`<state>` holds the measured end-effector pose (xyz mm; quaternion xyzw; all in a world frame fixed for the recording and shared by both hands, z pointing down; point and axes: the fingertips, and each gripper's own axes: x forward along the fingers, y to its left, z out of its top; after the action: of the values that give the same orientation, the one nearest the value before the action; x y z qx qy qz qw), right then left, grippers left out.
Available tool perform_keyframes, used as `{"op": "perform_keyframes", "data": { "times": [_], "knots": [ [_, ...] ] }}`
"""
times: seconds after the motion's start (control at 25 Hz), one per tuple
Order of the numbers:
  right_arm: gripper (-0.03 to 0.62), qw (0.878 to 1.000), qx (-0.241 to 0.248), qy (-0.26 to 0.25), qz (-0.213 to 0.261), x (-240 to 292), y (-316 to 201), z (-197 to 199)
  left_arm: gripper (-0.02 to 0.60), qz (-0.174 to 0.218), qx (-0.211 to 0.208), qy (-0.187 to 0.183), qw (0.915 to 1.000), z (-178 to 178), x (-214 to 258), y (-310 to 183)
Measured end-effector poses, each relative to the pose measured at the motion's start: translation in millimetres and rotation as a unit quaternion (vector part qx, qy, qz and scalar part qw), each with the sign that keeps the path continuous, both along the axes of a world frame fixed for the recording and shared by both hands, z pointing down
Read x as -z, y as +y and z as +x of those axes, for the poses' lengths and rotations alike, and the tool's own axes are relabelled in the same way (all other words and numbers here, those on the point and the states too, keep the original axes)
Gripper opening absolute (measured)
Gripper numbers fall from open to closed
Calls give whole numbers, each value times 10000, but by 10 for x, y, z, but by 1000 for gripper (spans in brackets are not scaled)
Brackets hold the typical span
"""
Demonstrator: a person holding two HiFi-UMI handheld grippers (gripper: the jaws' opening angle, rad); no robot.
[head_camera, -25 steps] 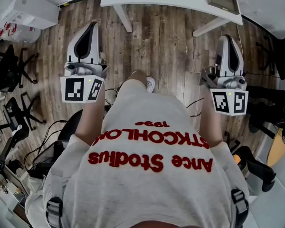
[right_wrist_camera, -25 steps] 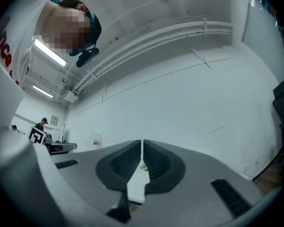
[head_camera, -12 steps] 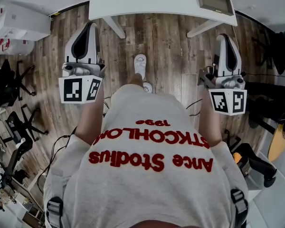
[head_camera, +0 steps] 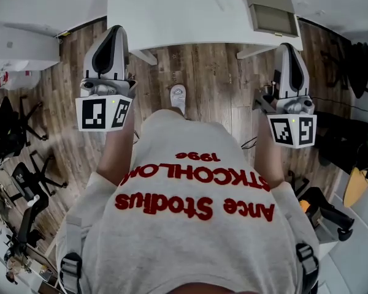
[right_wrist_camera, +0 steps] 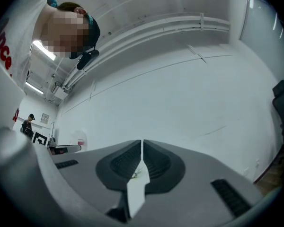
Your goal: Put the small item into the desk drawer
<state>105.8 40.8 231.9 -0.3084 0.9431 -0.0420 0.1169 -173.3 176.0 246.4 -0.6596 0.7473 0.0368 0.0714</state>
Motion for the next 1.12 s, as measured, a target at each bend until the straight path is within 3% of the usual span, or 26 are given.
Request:
{"op": "perform_keyframes", "data": {
  "times": [0.32, 0.72, 1.12],
  "knots": [
    [15, 10000, -8, -3, 40, 8, -337, -312, 6, 62, -120, 47, 9999, -277, -21, -383],
    [15, 9993, -336, -39, -132, 33, -673, -213, 6, -124, -240, 144, 9995, -378, -102, -647],
    [17, 9991, 365, -208, -113, -44, -1449, -601, 6, -52, 180, 39, 9998, -423, -87, -1213]
  ]
}}
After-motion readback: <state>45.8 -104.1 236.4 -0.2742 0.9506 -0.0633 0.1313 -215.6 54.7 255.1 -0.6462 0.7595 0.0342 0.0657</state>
